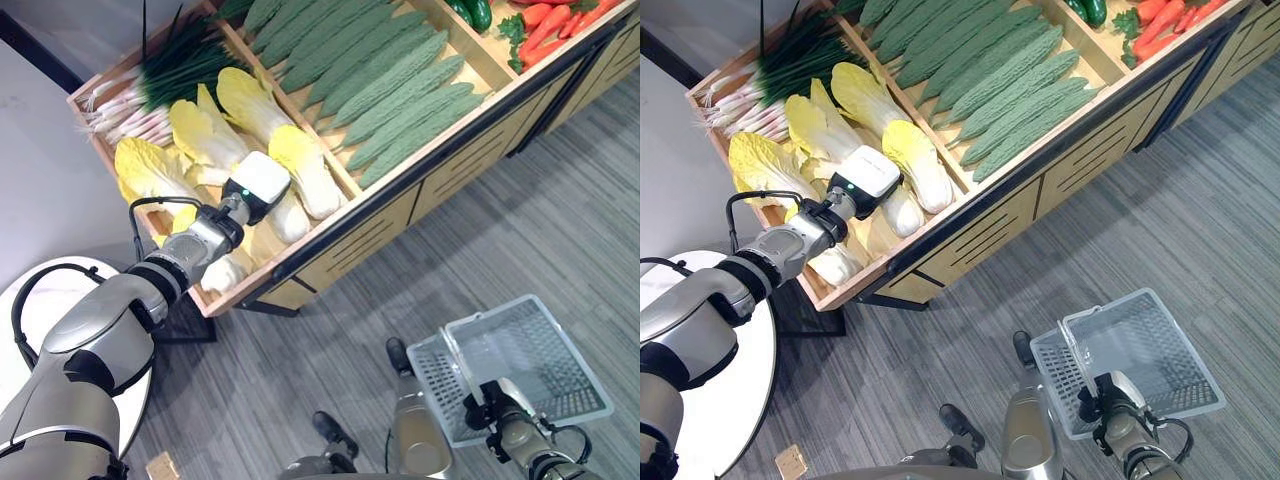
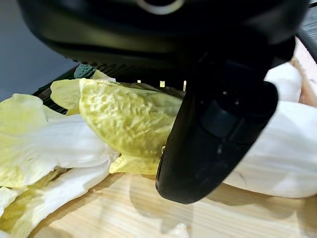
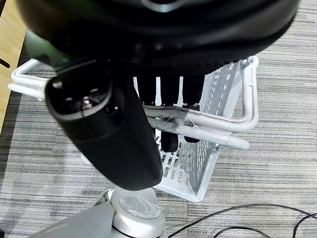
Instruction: Get the vegetables into the basket
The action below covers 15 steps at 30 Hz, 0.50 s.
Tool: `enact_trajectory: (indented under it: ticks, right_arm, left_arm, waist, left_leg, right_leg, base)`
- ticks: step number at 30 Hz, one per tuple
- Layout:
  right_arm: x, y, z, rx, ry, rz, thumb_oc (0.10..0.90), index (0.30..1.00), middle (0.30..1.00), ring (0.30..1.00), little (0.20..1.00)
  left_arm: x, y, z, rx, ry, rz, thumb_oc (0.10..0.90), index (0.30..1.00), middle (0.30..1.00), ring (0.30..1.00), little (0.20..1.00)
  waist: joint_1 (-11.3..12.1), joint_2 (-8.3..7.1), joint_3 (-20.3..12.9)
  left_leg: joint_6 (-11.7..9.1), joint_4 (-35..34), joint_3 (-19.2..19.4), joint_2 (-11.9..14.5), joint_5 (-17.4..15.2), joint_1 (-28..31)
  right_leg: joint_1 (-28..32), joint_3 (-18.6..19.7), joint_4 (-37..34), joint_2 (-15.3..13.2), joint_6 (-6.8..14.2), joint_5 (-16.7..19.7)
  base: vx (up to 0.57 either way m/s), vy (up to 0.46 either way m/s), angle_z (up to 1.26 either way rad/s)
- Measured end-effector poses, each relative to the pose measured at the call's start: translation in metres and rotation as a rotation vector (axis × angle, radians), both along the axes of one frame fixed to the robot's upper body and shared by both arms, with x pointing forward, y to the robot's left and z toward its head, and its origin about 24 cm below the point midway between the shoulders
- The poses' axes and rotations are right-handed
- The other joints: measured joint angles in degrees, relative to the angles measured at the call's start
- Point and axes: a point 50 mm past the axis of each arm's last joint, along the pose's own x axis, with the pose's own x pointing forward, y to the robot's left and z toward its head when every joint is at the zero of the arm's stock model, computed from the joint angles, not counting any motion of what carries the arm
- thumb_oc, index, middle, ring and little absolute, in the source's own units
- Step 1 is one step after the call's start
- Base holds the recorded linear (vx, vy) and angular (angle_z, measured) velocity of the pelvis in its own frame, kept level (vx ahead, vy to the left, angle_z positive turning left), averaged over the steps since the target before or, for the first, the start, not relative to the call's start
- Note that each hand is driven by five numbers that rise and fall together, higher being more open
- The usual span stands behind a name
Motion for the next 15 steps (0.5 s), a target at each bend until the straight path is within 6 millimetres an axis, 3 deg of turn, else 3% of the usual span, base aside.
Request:
enact_trajectory:
  ticks: [6, 8, 10, 15]
  right_arm:
    - [-0.002, 0.001, -0.001, -0.004, 0.016, 0.009, 0.400, 0.300, 0.300, 0.300, 0.300]
    - [-0.007, -0.001, -0.003, -0.005, 0.032, -0.002, 0.400, 0.300, 0.300, 0.300, 0.300]
    - [-0.010, 0.000, -0.005, 0.001, 0.046, -0.010, 0.400, 0.300, 0.300, 0.300, 0.300]
    - [-0.031, 0.007, -0.016, 0.037, 0.107, -0.053, 0.400, 0.300, 0.300, 0.300, 0.300]
  left_arm:
    - [-0.005, 0.005, -0.006, -0.118, 0.017, 0.036, 0.400, 0.300, 0.300, 0.300, 0.300]
    - [-0.010, 0.005, -0.009, -0.163, 0.023, 0.033, 0.400, 0.300, 0.300, 0.300, 0.300]
    - [-0.019, 0.008, -0.011, -0.228, 0.026, 0.019, 0.400, 0.300, 0.300, 0.300, 0.300]
    - [-0.051, 0.018, -0.028, -0.246, 0.081, -0.048, 0.400, 0.300, 0.300, 0.300, 0.300]
  waist:
    - [0.37, -0.32, -0.06]
    - [1.46, -0.95, -0.08]
    - [2.29, -1.89, -0.06]
    - [5.21, -6.12, -0.59]
  left_leg:
    - [0.01, 0.00, -1.25, 0.53, 0.01, 0.84]
    - [0.02, -0.01, -2.01, 0.88, 0.02, 1.73]
    - [0.02, -0.01, -3.04, 1.26, 0.02, 2.68]
    - [-0.15, -0.04, -5.53, 2.02, -0.13, 5.92]
  right_leg:
    - [1.38, -1.31, 0.48, 0.14, -0.01, 0.00]
    - [2.74, -2.28, 0.48, 0.31, -0.06, -0.07]
    - [4.17, -3.25, 0.45, 0.45, -0.20, -0.18]
    - [9.12, -5.72, -0.55, 0.68, -0.19, -0.81]
  base:
    - [0.01, -0.027, 0.10]
    - [0.03, -0.026, 0.20]
    - [0.02, -0.023, 0.21]
    - [0.04, -0.005, 0.24]
